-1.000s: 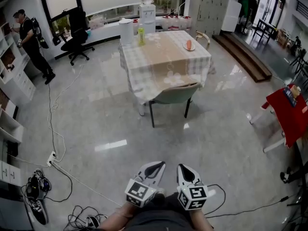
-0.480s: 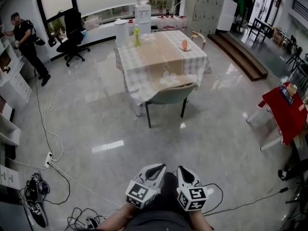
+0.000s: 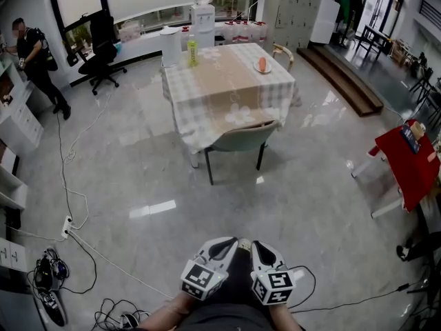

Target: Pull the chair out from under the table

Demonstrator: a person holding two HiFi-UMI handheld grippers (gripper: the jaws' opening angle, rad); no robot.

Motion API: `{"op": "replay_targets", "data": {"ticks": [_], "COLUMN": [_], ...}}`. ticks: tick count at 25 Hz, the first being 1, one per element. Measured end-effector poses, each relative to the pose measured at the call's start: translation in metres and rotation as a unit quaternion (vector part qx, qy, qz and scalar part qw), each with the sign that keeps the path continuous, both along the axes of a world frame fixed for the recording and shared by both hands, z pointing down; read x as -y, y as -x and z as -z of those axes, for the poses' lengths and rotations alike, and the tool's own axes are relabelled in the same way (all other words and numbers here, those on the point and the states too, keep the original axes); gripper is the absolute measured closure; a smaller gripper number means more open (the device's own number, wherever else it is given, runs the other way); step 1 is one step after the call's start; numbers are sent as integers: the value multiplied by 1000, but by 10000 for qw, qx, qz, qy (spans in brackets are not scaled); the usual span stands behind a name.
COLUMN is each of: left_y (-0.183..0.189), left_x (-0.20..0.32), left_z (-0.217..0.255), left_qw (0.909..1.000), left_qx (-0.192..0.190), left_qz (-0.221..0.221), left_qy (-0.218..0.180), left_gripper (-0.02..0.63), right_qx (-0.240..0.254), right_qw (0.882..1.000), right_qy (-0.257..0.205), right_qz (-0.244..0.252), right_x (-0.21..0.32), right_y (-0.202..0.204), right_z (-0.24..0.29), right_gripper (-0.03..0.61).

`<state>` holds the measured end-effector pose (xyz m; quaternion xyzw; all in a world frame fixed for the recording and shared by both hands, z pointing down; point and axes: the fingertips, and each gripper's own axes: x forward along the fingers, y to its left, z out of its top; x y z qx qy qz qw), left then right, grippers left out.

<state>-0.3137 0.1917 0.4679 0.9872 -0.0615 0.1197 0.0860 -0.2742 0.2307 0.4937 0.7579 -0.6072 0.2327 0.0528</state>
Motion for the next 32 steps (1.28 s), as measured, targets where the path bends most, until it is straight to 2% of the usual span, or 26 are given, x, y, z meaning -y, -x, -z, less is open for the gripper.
{"op": "replay_targets", "data": {"ticks": [9,17,26,32], "left_y": [-41,-88,-130,-149], "left_x": [20,50,95,119], "left_z": [2,-6,-6,-9], "left_qw": [10000,9996,9987,9975], "left_qx": [78,144,203,291], "left_qz": [53,143,438,638], "left_qy": [25,172,131,127], "left_gripper": [604,604,604,604], "right_qx": [6,-36,84,260], "right_qw": [10000,9999,9997,9991], "right_qy": [52,-108,-195,-236], "right_qz": [-18,66,134,231], "right_x": [19,59,105,128], "right_y": [-47,-107,-160,-182], "right_z": [0,9,8,3], "right_gripper": [565,565,565,565]}}
